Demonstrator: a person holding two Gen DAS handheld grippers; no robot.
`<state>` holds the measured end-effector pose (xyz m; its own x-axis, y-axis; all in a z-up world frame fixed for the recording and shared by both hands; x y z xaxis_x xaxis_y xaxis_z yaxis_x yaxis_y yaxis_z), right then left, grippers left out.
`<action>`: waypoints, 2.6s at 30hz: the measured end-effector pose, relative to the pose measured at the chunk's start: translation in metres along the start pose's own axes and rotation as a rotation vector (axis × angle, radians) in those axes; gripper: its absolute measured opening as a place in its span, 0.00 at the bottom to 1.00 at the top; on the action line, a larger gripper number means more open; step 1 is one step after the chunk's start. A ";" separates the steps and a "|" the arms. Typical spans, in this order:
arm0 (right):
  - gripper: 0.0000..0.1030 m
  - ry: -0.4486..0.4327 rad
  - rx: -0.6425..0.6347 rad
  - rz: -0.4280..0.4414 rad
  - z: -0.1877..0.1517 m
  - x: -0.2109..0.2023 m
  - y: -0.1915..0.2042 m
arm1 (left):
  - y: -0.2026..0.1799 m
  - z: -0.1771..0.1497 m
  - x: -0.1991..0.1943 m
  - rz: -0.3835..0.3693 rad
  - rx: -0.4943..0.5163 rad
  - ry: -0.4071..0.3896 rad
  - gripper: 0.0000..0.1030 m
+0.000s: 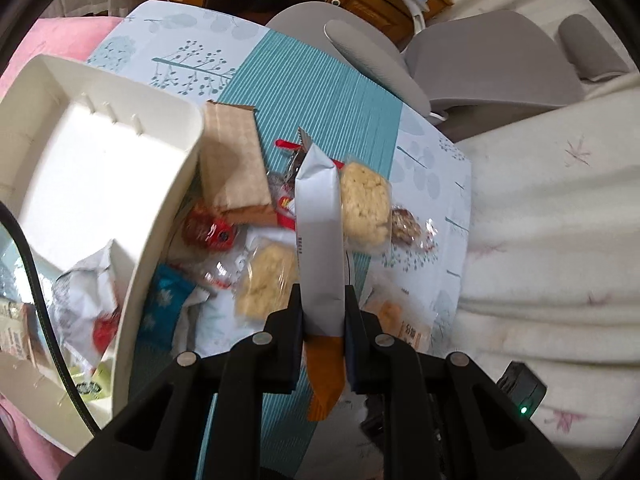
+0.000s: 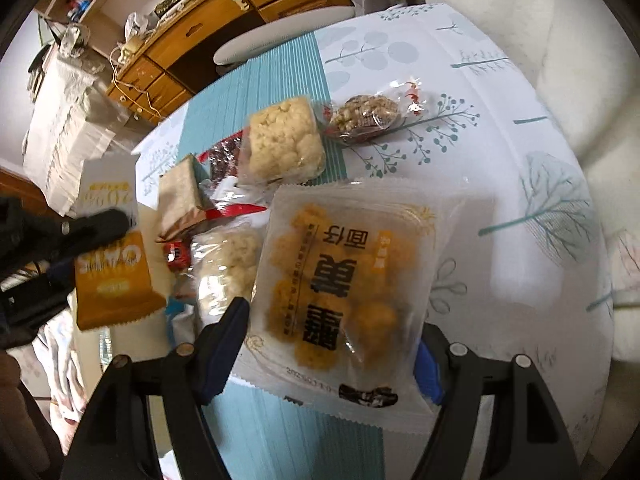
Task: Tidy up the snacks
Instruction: 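Lift both held snacks and carry them toward the white tray, then open right tool to drop cookie bag while left tool releases snack bar into tray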
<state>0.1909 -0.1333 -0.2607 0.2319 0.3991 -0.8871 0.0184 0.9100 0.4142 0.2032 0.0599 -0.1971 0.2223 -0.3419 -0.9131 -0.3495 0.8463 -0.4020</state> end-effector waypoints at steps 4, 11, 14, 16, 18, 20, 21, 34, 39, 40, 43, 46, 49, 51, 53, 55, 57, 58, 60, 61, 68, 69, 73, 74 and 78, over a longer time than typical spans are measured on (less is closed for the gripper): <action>0.72 -0.018 0.018 0.027 -0.011 -0.017 0.007 | 0.016 -0.014 -0.021 -0.032 0.012 -0.019 0.14; 0.72 -0.049 0.008 0.047 -0.032 -0.039 0.031 | 0.048 -0.037 -0.063 -0.084 0.052 -0.090 0.14; 0.72 -0.063 0.004 0.053 -0.044 -0.048 0.043 | 0.061 -0.044 -0.080 -0.096 0.082 -0.125 0.14; 0.72 -0.079 0.002 0.061 -0.053 -0.055 0.050 | 0.073 -0.050 -0.094 -0.112 0.103 -0.148 0.14; 0.72 -0.093 0.000 0.069 -0.060 -0.060 0.059 | 0.082 -0.055 -0.104 -0.123 0.125 -0.169 0.14; 0.72 -0.104 -0.001 0.077 -0.067 -0.065 0.068 | 0.092 -0.058 -0.113 -0.133 0.146 -0.183 0.14; 0.72 -0.111 -0.001 0.083 -0.071 -0.067 0.073 | 0.097 -0.060 -0.117 -0.139 0.156 -0.190 0.14; 0.72 -0.157 -0.037 0.134 -0.114 -0.064 0.145 | 0.172 -0.075 -0.148 -0.102 0.222 -0.225 0.15; 0.72 -0.159 -0.050 0.148 -0.128 -0.055 0.173 | 0.201 -0.073 -0.156 -0.069 0.251 -0.233 0.15; 0.72 -0.158 -0.058 0.153 -0.131 -0.053 0.180 | 0.205 -0.073 -0.157 -0.064 0.255 -0.233 0.15; 0.72 -0.154 -0.080 0.171 -0.139 -0.046 0.197 | 0.222 -0.071 -0.159 -0.048 0.259 -0.226 0.15; 0.72 -0.147 -0.105 0.191 -0.147 -0.039 0.214 | 0.235 -0.071 -0.162 -0.028 0.262 -0.231 0.15; 0.72 -0.134 -0.134 0.199 -0.152 -0.032 0.230 | 0.243 -0.071 -0.162 -0.021 0.254 -0.232 0.15; 0.73 -0.125 -0.151 0.203 -0.155 -0.028 0.238 | 0.248 -0.071 -0.162 -0.018 0.249 -0.230 0.15; 0.76 -0.116 -0.159 0.212 -0.156 -0.024 0.242 | 0.252 -0.071 -0.162 -0.002 0.246 -0.233 0.27; 0.76 -0.096 -0.158 0.215 -0.158 -0.018 0.244 | 0.254 -0.072 -0.162 0.012 0.235 -0.235 0.45; 0.79 -0.082 -0.152 0.211 -0.160 -0.015 0.242 | 0.255 -0.072 -0.161 0.025 0.227 -0.232 0.58; 0.81 -0.088 -0.146 0.211 -0.162 -0.015 0.241 | 0.255 -0.073 -0.160 0.032 0.226 -0.227 0.60; 0.90 -0.103 -0.134 0.201 -0.164 -0.017 0.238 | 0.251 -0.075 -0.158 0.045 0.237 -0.218 0.61; 0.90 -0.109 -0.124 0.196 -0.164 -0.019 0.234 | 0.248 -0.076 -0.156 0.052 0.242 -0.213 0.65; 0.90 -0.140 -0.031 0.179 -0.161 -0.033 0.196 | 0.215 -0.088 -0.147 0.086 0.283 -0.189 0.70; 0.90 -0.148 -0.023 0.177 -0.160 -0.036 0.192 | 0.208 -0.089 -0.145 0.089 0.286 -0.180 0.70; 0.90 -0.179 0.011 0.168 -0.153 -0.050 0.164 | 0.178 -0.097 -0.141 0.086 0.296 -0.182 0.72; 0.90 -0.182 0.016 0.169 -0.151 -0.052 0.158 | 0.169 -0.099 -0.139 0.090 0.299 -0.184 0.72; 0.90 -0.193 0.020 0.171 -0.136 -0.066 0.124 | 0.134 -0.107 -0.127 0.116 0.286 -0.190 0.72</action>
<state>0.0457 -0.0317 -0.1789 0.4142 0.5166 -0.7493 -0.0186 0.8279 0.5605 0.0309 0.1733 -0.1423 0.3702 -0.1777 -0.9118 -0.1195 0.9643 -0.2364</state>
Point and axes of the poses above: each gripper's, at about its wrist camera, not at the fingertips, and x roughly the way its jaws point, y to its left, z to its top, the point moved 1 cm from there along x, roughly the way its jaws point, and after that the axes turned 4 degrees about z, right-handed, at the moved point
